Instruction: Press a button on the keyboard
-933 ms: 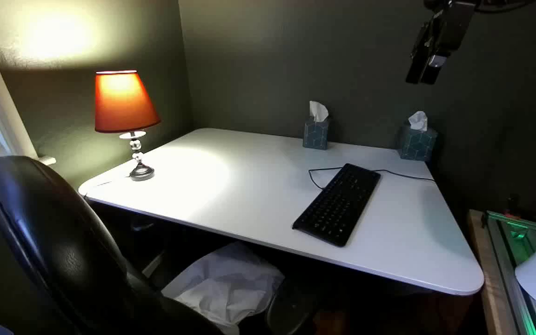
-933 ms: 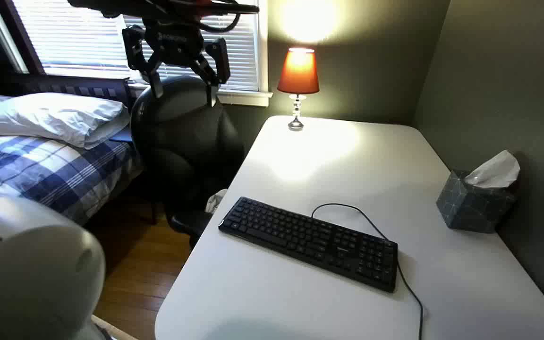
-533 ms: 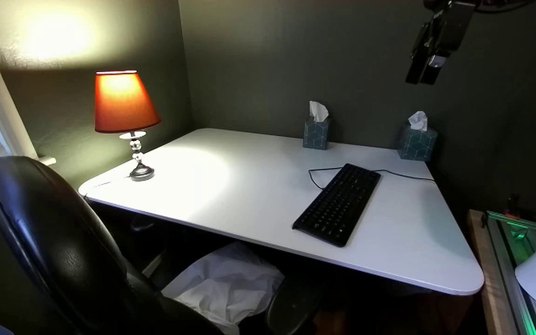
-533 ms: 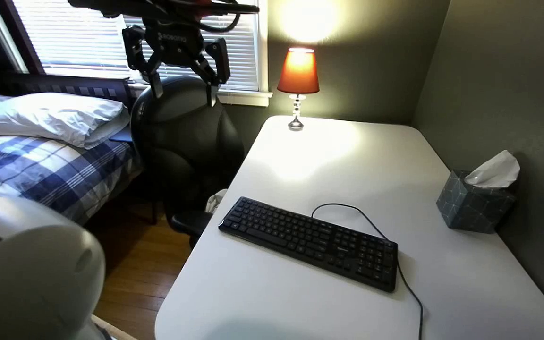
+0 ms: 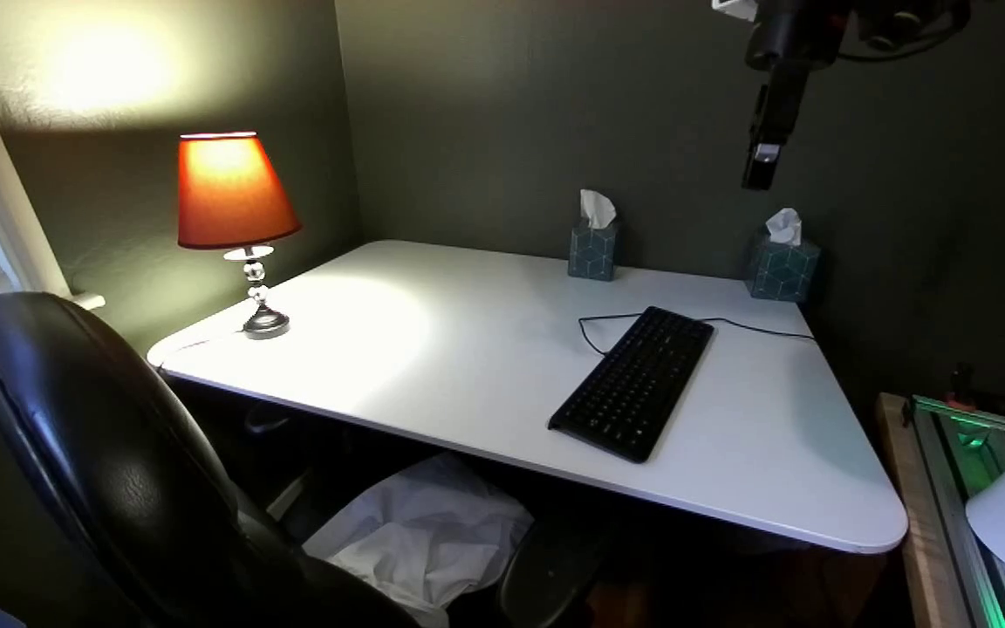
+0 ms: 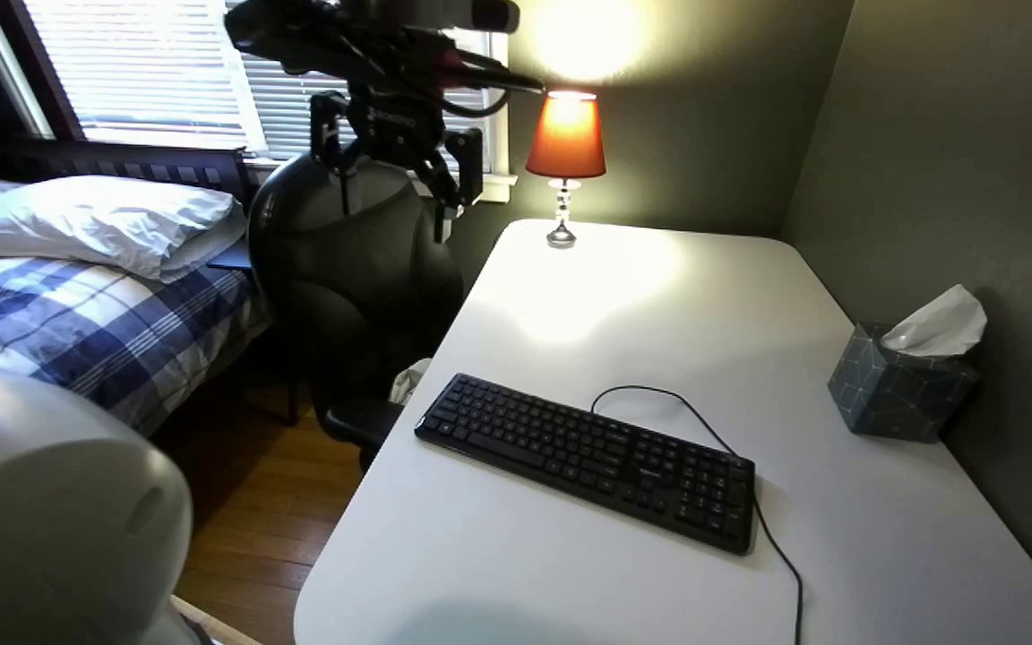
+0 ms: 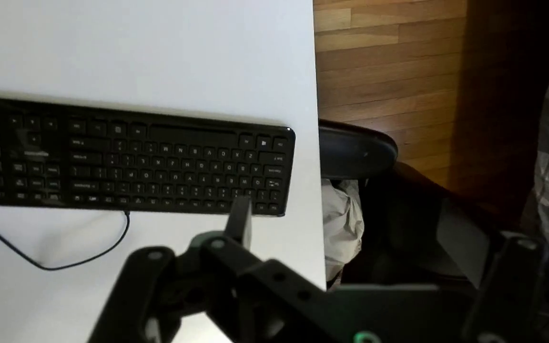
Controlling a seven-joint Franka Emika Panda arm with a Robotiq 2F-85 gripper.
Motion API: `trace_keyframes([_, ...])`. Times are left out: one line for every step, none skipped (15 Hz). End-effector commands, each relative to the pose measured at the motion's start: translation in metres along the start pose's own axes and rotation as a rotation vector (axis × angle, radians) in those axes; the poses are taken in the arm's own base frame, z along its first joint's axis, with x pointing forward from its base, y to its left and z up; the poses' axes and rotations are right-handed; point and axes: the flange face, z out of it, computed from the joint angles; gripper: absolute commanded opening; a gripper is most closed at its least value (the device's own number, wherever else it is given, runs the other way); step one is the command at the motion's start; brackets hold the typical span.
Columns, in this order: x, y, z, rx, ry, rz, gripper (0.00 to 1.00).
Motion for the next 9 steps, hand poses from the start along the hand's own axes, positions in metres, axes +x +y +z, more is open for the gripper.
trace_keyframes([0.037,0.031,0.037,0.054,-0.093,0.117,1.00])
trace_keyframes([0.043,0.037,0.046,0.067,-0.110,0.142,1.00])
trace_keyframes([0.049,0.042,0.057,0.074,-0.129,0.171,1.00])
trace_keyframes([0.054,0.046,0.066,0.079,-0.137,0.194,1.00])
trace_keyframes([0.059,0.048,0.076,0.080,-0.138,0.215,1.00])
trace_keyframes([0.064,0.051,0.086,0.079,-0.135,0.231,1.00])
trace_keyframes([0.069,0.053,0.096,0.070,-0.128,0.241,1.00])
trace_keyframes([0.073,0.055,0.104,0.062,-0.120,0.251,1.00])
trace_keyframes([0.077,0.056,0.114,0.051,-0.117,0.249,1.00])
